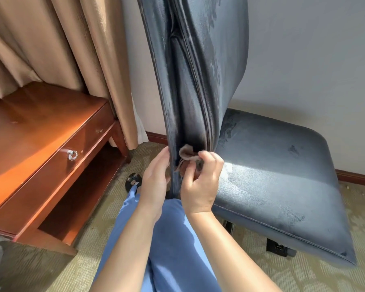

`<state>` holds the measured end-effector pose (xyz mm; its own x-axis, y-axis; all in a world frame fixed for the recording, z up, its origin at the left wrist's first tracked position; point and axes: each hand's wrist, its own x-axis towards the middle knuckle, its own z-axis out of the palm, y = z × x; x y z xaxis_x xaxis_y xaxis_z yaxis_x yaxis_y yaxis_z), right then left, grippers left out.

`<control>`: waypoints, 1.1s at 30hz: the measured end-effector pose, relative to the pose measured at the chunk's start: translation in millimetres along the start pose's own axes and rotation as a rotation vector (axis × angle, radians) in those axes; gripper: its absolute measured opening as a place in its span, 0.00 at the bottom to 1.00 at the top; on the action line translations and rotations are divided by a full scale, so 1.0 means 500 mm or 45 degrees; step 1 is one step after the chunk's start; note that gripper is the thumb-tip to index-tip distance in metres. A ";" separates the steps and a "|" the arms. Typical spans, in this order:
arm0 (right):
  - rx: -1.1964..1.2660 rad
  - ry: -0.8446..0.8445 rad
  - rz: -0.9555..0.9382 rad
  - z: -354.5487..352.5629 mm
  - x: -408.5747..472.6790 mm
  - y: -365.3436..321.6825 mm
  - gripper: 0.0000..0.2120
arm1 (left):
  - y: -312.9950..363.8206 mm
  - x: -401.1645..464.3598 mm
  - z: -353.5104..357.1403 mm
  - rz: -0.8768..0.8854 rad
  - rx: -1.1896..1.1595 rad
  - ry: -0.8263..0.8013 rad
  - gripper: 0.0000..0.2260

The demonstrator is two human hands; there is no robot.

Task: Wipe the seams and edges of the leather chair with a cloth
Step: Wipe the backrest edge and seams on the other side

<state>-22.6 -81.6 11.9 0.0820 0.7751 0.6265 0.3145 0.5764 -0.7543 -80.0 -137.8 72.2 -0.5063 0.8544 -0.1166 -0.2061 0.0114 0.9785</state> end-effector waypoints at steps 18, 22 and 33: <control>0.160 0.015 0.046 -0.012 -0.012 -0.013 0.18 | -0.011 0.004 -0.004 -0.062 -0.010 0.070 0.13; 0.218 0.120 -0.129 -0.022 0.010 -0.027 0.16 | -0.014 0.003 -0.006 -0.077 -0.005 0.039 0.14; -0.476 -0.094 -0.282 0.013 -0.041 0.061 0.12 | -0.019 0.009 -0.007 -0.057 -0.011 0.051 0.14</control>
<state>-20.8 -78.2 -24.9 -0.0890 0.6677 0.7391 0.6387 0.6077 -0.4720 -83.4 -136.0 61.9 -0.5293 0.8318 -0.1672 -0.2366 0.0446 0.9706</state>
